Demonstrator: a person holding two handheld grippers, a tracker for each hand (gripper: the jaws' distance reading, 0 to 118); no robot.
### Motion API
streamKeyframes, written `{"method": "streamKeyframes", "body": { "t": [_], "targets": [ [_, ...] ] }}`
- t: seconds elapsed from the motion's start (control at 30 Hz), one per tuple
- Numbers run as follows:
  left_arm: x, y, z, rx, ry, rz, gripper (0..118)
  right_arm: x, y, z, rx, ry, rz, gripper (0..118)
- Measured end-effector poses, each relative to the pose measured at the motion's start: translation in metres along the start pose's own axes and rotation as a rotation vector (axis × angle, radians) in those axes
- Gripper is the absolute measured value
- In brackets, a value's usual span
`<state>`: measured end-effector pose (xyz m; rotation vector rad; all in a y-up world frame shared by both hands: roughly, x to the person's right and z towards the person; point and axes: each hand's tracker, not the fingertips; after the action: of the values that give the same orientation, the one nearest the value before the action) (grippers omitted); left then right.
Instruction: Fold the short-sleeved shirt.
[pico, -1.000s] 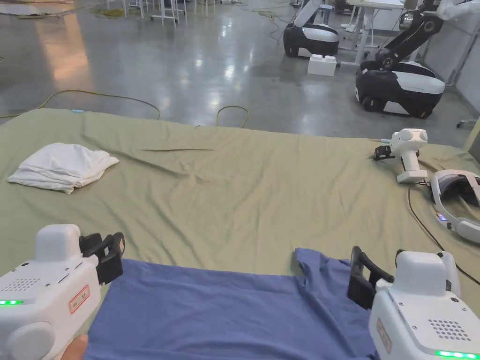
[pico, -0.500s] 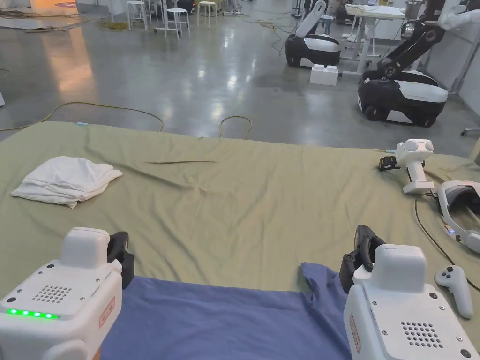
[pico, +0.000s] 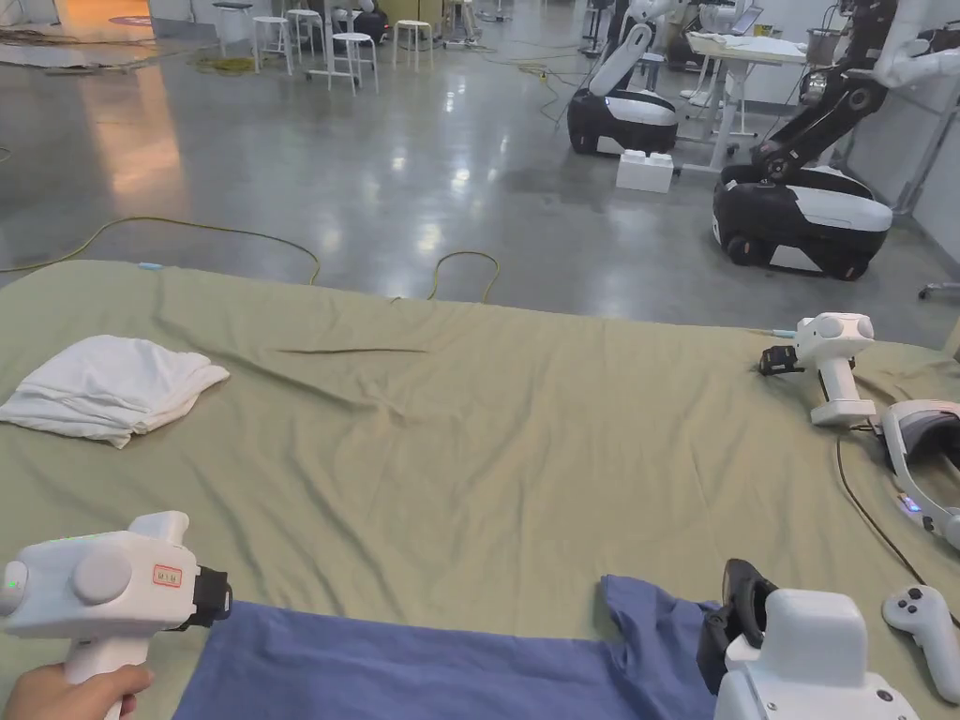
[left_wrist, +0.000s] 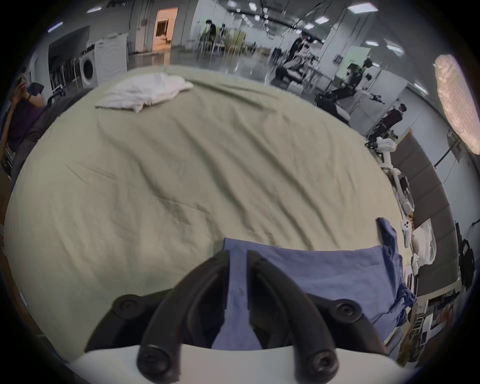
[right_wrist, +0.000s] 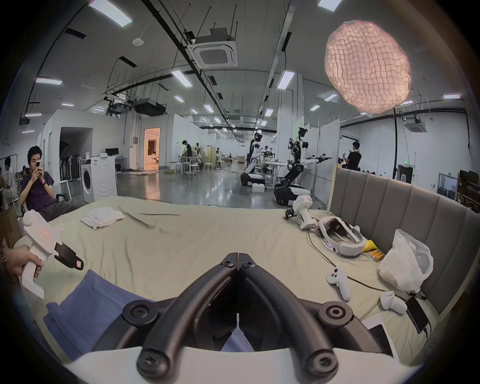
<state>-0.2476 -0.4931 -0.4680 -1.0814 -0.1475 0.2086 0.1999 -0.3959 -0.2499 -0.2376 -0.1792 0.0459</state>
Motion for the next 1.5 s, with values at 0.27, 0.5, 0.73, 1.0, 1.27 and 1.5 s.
{"method": "streamKeyframes", "body": {
  "t": [0.27,0.5,0.73,1.0,1.27,1.5],
  "targets": [
    [0.019,0.013,-0.04,-0.131,0.114,-0.093,56,0.016,-0.014,-0.01,-0.064,-0.041,0.016,0],
    [0.052,-0.006,-0.029,-0.063,0.193,-0.295,27,0.034,-0.024,-0.025,-0.141,-0.06,0.009,0],
    [0.044,-0.002,-0.015,-0.028,0.159,-0.321,5,0.078,-0.031,-0.098,-0.447,-0.034,-0.013,67],
    [0.038,-0.008,0.027,0.105,0.043,-0.23,5,0.117,-0.072,-0.198,-0.829,0.017,-0.016,67],
    [0.037,-0.018,0.036,0.142,0.037,-0.212,5,0.12,-0.099,-0.23,-0.978,0.061,-0.038,62],
    [0.039,-0.024,0.035,0.143,0.038,-0.206,5,0.121,-0.095,-0.219,-0.933,0.073,-0.005,1]
  ]
}}
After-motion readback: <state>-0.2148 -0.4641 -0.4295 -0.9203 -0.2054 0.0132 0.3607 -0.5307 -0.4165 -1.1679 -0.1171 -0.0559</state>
